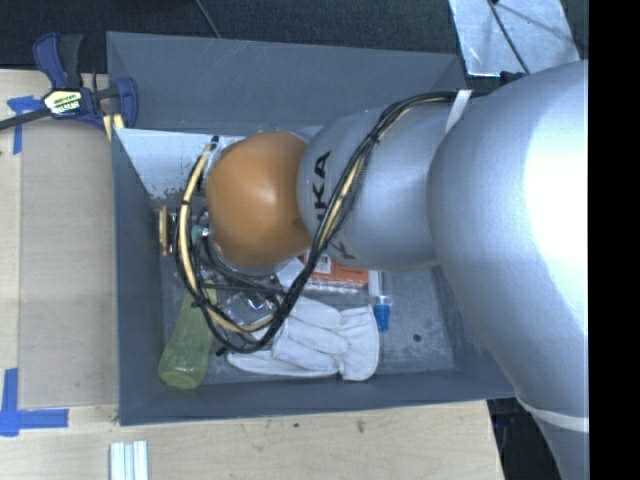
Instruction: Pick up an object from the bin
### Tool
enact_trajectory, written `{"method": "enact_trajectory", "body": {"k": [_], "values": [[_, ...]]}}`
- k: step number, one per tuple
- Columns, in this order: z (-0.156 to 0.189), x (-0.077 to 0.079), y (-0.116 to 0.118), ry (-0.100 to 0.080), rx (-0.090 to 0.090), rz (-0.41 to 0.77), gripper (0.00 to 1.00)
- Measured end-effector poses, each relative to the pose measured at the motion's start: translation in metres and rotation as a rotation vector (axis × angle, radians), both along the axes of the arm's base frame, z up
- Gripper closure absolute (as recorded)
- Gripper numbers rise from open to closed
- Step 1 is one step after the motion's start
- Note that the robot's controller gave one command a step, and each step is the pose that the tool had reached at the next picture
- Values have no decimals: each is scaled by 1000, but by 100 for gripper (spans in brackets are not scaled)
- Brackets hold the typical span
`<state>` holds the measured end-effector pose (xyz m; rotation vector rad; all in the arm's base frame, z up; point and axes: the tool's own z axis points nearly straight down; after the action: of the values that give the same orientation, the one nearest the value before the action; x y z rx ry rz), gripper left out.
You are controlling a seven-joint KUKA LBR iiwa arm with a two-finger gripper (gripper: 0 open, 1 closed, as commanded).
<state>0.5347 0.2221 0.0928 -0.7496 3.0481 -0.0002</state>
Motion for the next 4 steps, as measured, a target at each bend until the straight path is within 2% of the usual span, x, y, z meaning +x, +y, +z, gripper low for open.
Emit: {"method": "enact_trajectory", "body": {"k": [1,2,4], "values": [[-5,-5,4,-1,1,294,100],[-3,-5,4,-1,2,305,100],[26,3,-3,-1,1,366,100]]}}
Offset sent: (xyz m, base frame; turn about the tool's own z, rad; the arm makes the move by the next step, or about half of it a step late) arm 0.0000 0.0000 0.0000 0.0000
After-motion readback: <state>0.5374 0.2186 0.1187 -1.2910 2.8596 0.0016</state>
